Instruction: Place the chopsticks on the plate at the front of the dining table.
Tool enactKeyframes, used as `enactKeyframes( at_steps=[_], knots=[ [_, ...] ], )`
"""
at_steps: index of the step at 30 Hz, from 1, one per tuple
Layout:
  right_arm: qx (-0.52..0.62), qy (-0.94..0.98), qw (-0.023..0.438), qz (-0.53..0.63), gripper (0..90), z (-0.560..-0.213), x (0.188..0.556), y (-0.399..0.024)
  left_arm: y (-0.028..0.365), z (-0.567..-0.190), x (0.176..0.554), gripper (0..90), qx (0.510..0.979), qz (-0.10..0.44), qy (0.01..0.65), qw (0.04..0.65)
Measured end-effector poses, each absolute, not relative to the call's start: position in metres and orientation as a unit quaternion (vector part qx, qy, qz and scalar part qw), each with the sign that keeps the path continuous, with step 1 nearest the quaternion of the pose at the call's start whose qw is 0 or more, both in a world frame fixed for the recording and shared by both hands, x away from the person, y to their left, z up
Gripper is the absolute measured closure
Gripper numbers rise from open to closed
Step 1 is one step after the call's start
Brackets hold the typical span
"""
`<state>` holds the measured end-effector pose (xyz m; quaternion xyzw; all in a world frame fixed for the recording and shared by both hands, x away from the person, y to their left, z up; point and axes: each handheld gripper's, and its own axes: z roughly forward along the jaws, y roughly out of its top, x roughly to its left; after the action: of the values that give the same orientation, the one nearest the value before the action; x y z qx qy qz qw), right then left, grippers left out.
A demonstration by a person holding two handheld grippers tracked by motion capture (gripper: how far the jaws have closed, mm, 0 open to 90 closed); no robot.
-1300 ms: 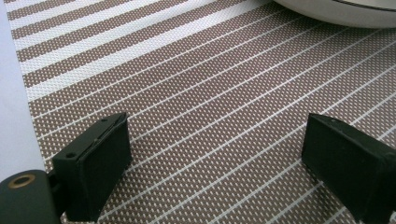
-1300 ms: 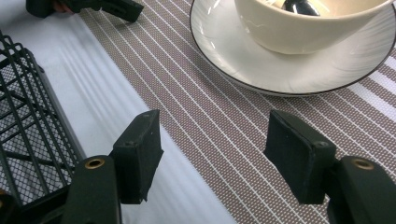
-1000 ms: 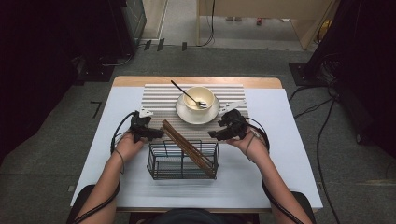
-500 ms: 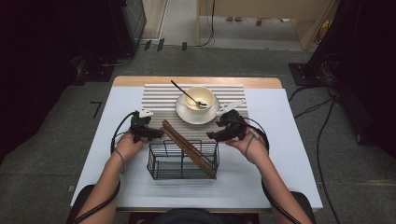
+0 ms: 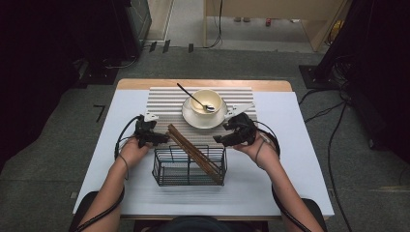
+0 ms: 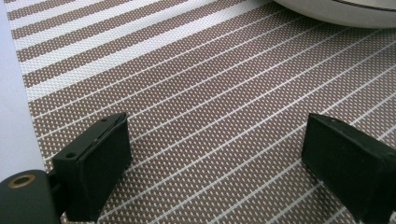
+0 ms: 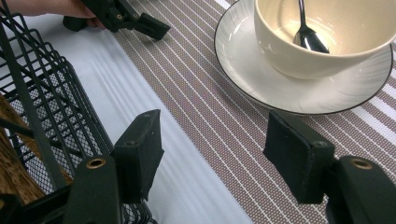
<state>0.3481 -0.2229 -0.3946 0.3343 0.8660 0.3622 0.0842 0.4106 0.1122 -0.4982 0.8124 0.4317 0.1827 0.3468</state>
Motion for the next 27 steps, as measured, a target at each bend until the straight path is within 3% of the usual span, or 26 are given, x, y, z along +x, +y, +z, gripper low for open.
enactKeyframes(
  at_steps=[27],
  knots=[
    [0.311,0.862,0.077,0.392,37.6,-0.371,0.334,-0.220,0.112,-0.498,0.411,8.5,0.812,0.183,0.432,0.347]
  ],
)
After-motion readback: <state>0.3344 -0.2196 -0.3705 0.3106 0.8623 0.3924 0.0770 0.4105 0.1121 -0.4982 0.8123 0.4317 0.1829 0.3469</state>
